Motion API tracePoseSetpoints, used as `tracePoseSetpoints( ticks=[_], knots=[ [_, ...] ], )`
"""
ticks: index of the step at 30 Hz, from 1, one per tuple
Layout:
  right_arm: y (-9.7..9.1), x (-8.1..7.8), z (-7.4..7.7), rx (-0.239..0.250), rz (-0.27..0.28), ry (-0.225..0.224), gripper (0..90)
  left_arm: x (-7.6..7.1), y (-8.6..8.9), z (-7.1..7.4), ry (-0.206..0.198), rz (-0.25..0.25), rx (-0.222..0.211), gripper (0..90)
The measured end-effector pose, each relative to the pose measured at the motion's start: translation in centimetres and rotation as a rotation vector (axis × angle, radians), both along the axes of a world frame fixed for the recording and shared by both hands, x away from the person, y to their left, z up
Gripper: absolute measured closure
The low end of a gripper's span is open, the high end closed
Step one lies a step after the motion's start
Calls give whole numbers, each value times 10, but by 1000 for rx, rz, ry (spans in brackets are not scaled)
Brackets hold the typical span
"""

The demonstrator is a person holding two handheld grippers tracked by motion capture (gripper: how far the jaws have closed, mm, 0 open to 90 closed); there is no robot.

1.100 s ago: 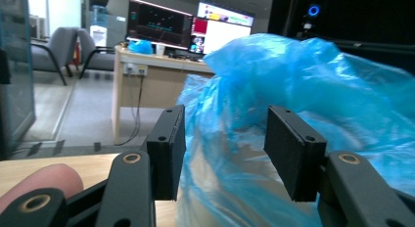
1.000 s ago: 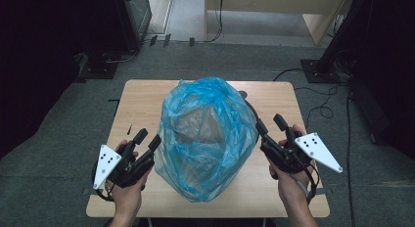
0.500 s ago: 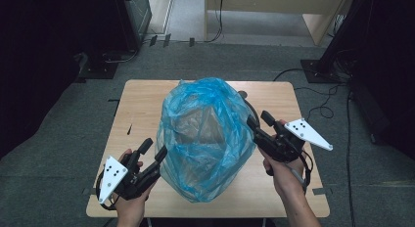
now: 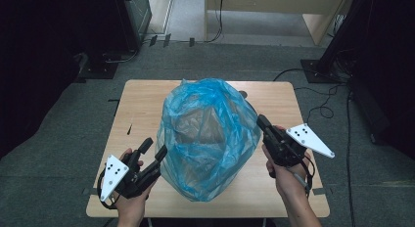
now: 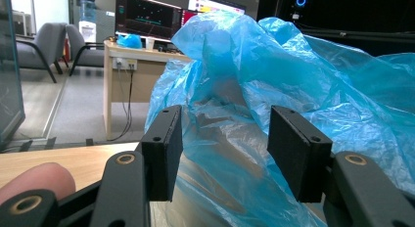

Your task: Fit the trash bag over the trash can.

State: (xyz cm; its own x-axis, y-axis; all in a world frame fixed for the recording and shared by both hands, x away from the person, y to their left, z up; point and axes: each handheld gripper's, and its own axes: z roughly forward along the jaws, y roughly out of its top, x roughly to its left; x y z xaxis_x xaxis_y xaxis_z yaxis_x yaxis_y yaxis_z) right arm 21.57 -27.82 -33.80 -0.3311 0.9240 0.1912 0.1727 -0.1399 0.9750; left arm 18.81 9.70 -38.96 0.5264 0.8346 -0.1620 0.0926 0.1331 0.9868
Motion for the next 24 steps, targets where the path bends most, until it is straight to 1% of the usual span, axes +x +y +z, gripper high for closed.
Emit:
tracePoseSetpoints(
  ticks=[2, 4, 6, 10, 15, 18, 21, 24],
  knots=[
    [-2, -1, 2, -7, -21, -21, 900, 0, -1, 0, 3, -6, -5, 474],
    [-6, -1, 5, -5, -50, -36, 900, 0, -2, 1, 11, -27, -21, 474],
    [-11, -1, 6, -11, -83, -53, 900, -1, -4, 2, 4, -33, -12, 474],
    [-19, 0, 4, -2, -124, -55, 900, 0, -6, 3, 2, -39, -10, 473],
    [-26, 2, -5, 3, -172, -59, 900, 3, -7, -1, 2, -30, -13, 473],
    [-29, 5, -13, -7, -203, -66, 900, 5, -7, -4, 2, -28, -16, 473],
    [-32, 8, -23, -4, -220, -54, 900, 6, -7, -7, 4, -21, -24, 474],
    [-33, 11, -36, -9, -241, -38, 900, 7, -8, -9, 8, -22, -23, 473]
  ],
)
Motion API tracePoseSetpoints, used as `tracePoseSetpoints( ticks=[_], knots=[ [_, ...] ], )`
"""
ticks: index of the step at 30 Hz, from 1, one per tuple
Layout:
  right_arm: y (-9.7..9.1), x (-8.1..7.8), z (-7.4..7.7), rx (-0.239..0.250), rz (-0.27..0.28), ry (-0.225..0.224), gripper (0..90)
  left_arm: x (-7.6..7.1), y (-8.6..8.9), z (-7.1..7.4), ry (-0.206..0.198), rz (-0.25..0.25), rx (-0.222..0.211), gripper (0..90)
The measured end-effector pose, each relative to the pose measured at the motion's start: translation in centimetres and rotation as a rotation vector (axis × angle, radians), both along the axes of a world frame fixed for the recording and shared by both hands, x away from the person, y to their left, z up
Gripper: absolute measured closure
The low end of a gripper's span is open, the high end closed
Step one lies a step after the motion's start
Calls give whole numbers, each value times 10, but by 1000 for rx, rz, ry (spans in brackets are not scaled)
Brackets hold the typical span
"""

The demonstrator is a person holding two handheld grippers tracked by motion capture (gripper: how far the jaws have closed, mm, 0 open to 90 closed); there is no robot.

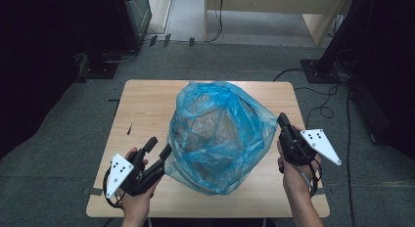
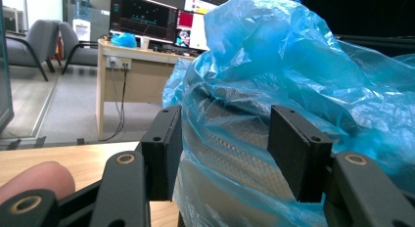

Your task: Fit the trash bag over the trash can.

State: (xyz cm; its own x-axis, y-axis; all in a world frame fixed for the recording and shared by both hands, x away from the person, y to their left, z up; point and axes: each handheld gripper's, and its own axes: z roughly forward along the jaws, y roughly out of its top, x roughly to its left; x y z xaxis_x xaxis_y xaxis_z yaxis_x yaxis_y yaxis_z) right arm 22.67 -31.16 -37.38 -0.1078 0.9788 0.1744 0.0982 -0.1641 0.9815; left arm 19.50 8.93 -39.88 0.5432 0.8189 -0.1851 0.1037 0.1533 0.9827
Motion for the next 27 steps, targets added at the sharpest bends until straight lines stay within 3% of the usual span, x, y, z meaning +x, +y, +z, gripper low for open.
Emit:
tracePoseSetpoints(
  ticks=[3, 7, 12, 16, 19, 23, 27],
  knots=[
    [-5, 3, -10, 6, -20, 13, 900, 1, -1, -4, 14, -8, 8, 468],
    [-10, 2, -12, 45, 20, 12, 893, -2, -1, -10, 7, -17, 5, 455],
    [-15, -4, 4, 99, 118, -59, 724, -7, 3, -9, -5, -10, -14, 444],
    [-15, -1, 20, 136, 202, -85, 623, -12, 2, -5, -12, -24, -17, 441],
    [-13, 6, 28, 151, 256, -30, 559, -15, -2, -2, -16, -44, -16, 435],
    [-7, 9, 27, 145, 298, 43, 595, -18, -5, 1, -23, -66, -8, 440],
    [-4, 3, 27, 152, 284, 4, 600, -18, -5, 3, -30, -57, -11, 445]
  ],
)
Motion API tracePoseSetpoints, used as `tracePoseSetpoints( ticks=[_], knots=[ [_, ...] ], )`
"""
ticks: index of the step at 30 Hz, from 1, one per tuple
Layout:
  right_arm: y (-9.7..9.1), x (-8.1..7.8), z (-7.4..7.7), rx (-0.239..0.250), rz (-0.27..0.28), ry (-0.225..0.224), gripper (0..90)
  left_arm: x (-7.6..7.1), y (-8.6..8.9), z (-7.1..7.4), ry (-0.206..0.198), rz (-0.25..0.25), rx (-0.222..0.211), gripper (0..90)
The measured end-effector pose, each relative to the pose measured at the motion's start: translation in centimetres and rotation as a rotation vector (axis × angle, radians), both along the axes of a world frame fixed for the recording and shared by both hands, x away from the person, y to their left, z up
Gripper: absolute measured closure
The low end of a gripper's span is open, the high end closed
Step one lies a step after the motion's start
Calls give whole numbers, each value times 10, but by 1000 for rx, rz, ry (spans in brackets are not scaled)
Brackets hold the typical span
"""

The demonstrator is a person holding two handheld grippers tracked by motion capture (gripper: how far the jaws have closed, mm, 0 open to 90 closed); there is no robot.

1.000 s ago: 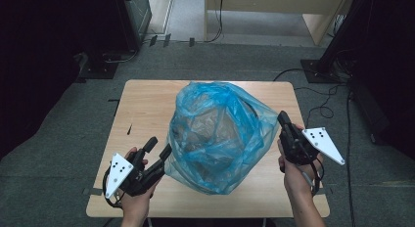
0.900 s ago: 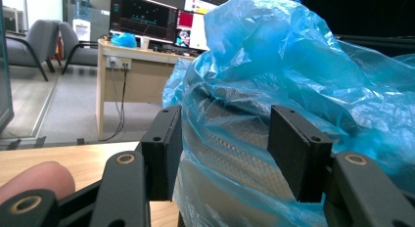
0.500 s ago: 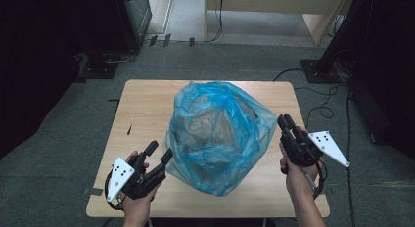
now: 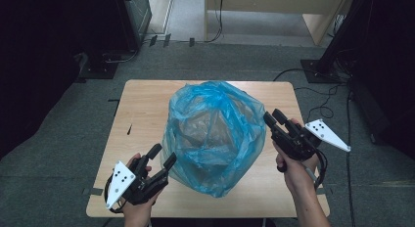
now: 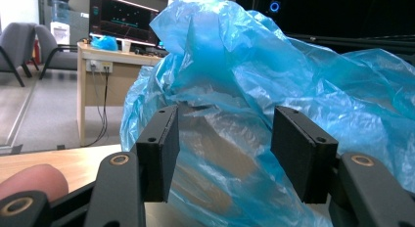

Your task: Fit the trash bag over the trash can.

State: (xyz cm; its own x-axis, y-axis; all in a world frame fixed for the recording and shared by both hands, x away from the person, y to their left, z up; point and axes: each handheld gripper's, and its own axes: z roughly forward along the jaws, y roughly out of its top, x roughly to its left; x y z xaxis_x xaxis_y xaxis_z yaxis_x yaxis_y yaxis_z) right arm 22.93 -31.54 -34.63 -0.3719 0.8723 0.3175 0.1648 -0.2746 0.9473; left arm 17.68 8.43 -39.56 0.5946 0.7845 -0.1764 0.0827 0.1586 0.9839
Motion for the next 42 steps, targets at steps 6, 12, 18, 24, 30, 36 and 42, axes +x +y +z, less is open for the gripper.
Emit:
tracePoseSetpoints(
  ticks=[6, 12, 18, 24, 30, 36, 42],
  knots=[
    [-7, -4, 12, 56, -15, -73, 512, 3, -4, 1, 6, 37, 5, 442],
    [15, 5, 3, -101, -8, 61, 690, 5, -13, 0, 18, 41, 11, 441],
    [17, 2, -1, -160, -116, 25, 900, 6, -18, 2, 18, 36, 26, 442],
    [9, 6, 2, -217, -267, -40, 900, 7, -21, 1, 21, 42, 28, 442],
    [1, 17, -15, -216, -332, -14, 900, 8, -22, -1, 22, 49, 30, 442],
    [0, 21, -36, -230, -347, 3, 900, 9, -18, -8, 27, 49, 31, 442],
    [-8, 16, -49, -224, -317, 4, 900, 5, -14, -37, 41, 20, 17, 435]
  ],
)
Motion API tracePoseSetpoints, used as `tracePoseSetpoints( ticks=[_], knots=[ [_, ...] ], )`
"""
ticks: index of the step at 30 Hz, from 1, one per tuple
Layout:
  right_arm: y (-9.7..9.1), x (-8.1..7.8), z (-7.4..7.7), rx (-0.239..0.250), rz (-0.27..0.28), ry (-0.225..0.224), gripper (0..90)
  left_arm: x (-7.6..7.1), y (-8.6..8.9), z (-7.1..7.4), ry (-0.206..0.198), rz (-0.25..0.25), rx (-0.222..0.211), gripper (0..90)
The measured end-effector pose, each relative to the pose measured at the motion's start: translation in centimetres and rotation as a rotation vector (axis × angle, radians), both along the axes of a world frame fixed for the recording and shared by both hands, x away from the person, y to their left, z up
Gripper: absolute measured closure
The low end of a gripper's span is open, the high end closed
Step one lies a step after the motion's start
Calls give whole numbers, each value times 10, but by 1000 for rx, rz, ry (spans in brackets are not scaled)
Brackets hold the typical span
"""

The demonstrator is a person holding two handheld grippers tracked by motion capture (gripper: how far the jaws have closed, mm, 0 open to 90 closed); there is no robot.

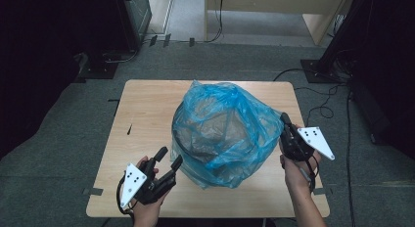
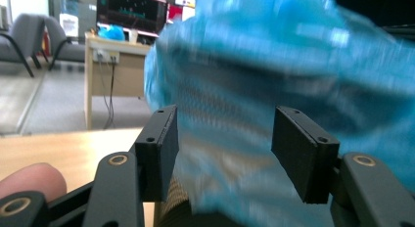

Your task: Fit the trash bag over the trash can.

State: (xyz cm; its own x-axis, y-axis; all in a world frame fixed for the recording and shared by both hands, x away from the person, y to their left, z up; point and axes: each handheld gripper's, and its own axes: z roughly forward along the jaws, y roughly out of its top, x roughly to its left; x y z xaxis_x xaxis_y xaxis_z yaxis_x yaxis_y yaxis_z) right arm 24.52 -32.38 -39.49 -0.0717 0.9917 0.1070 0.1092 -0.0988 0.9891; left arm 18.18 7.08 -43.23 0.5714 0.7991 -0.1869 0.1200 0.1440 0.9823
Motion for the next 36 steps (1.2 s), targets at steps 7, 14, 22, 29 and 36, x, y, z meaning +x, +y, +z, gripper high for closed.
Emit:
tracePoseSetpoints(
  ticks=[7, 14, 22, 29, 36],
  knots=[
    [-6, -9, -13, -16, 55, 13, 899, 1, 1, -7, 21, -8, -13, 430],
    [-6, -12, -17, -4, 83, 25, 900, 4, -7, -12, 44, -39, -14, 523],
    [0, -13, -16, 13, 90, -3, 900, 4, 0, -14, 28, -24, -21, 790],
    [2, -13, -16, 32, 76, -18, 900, 5, 11, -12, 20, 93, -81, 768],
    [5, -12, -18, 52, 51, -20, 900, 35, 9, -14, 116, 246, -168, 373]
  ],
)
